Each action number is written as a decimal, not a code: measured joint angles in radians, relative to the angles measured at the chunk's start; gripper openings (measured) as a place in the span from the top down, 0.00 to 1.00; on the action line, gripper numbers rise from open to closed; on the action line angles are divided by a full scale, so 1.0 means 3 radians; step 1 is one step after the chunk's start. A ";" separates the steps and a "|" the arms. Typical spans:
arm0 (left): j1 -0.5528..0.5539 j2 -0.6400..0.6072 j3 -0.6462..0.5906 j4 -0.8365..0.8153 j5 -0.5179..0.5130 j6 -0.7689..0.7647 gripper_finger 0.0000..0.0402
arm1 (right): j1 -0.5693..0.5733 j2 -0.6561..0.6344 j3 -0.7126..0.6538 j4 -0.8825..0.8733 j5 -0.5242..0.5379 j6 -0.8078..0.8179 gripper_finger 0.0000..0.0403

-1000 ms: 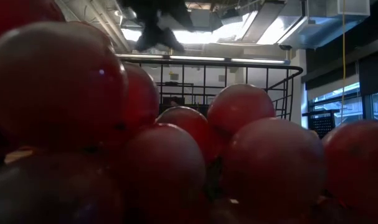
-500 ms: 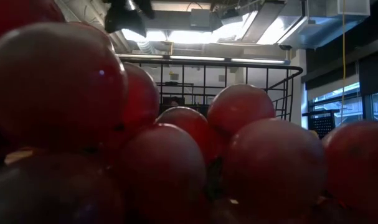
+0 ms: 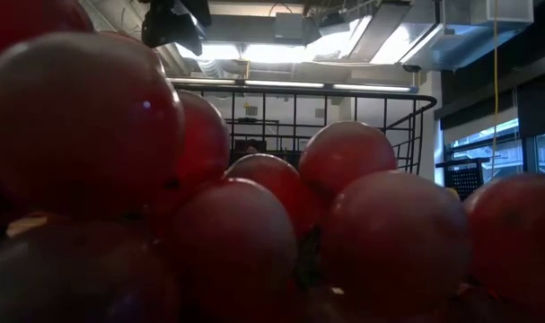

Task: Build produce basket
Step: Put the eggplant into the basket

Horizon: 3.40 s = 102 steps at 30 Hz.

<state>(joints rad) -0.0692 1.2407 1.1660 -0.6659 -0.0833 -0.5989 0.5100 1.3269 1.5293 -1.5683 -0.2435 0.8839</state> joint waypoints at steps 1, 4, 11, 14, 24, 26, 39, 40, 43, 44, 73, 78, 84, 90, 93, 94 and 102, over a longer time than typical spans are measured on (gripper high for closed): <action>0.0000 0.0000 0.0000 0.0000 0.0013 -0.0018 0.45 | 0.0058 0.0007 -0.0100 0.0015 -0.0101 -0.0090 0.52; -0.0002 0.0000 0.0000 0.0001 0.0008 -0.0082 0.45 | 0.0218 0.0004 -0.0394 0.0092 -0.0465 -0.0290 0.52; -0.0004 0.0000 0.0000 0.0001 -0.0029 -0.0164 0.45 | 0.0393 0.0004 -0.0882 0.0639 -0.0834 -0.0473 0.52; -0.0004 0.0000 0.0000 0.0002 -0.0030 -0.0157 0.45 | 0.0415 0.0004 -0.1024 0.0908 -0.0851 -0.0261 0.52; -0.0004 0.0000 0.0000 0.0001 -0.0002 -0.0015 0.45 | 0.0536 0.0003 -0.1436 0.1297 -0.0741 0.2421 0.52; -0.0012 0.0000 0.0000 0.0001 0.0057 0.0079 0.45 | 0.0600 0.0003 -0.1563 0.1597 -0.0707 0.2760 0.52; -0.0057 0.0000 0.0000 0.0011 0.0086 0.0114 0.45 | 0.0991 0.0005 -0.2361 0.2198 -0.0412 0.4109 0.52; -0.0057 0.0000 0.0000 0.0011 0.0087 0.0114 0.45 | 0.1011 0.0005 -0.2399 0.2238 -0.0413 0.4143 0.52; -0.0057 0.0001 0.0000 0.0011 0.0086 0.0171 0.45 | 0.1067 0.0005 -0.2531 0.2323 -0.0415 0.4294 0.52; -0.0057 0.0000 0.0000 0.0013 0.0090 0.0208 0.45 | 0.1084 0.0005 -0.2565 0.2332 -0.0414 0.4346 0.52; -0.0301 0.0001 0.0000 0.0178 0.0235 0.0545 0.45 | 0.1132 0.0005 -0.3492 0.3618 -0.0598 0.4728 0.53; -0.0345 0.0001 0.0000 0.0179 0.0235 0.0540 0.45 | 0.1131 0.0003 -0.3533 0.3701 -0.0568 0.4696 0.63; -0.0350 0.0001 0.0000 0.0182 0.0234 0.0537 0.45 | 0.1136 -0.0001 -0.3518 0.3673 -0.0416 0.4466 0.85; -0.0348 0.0001 0.0000 0.0183 0.0234 0.0538 0.45 | 0.1118 0.0005 -0.3380 0.3551 -0.0163 0.4274 0.96; -0.0348 0.0001 0.0000 0.0183 0.0233 0.0538 0.45 | 0.1083 0.0007 -0.3216 0.3551 -0.0001 0.4211 0.94; -0.0348 0.0001 0.0000 0.0183 0.0233 0.0538 0.45 | 0.1070 0.0007 -0.3151 0.3544 0.0023 0.4188 0.94; -0.0348 0.0001 0.0000 0.0182 0.0233 0.0545 0.45 | 0.0841 0.0007 -0.2364 0.2466 0.0047 0.3793 0.98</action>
<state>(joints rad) -0.1738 1.2411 1.1660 -0.6112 -0.0133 -0.4355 0.7624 1.3289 0.8200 -0.8284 -0.2293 2.0218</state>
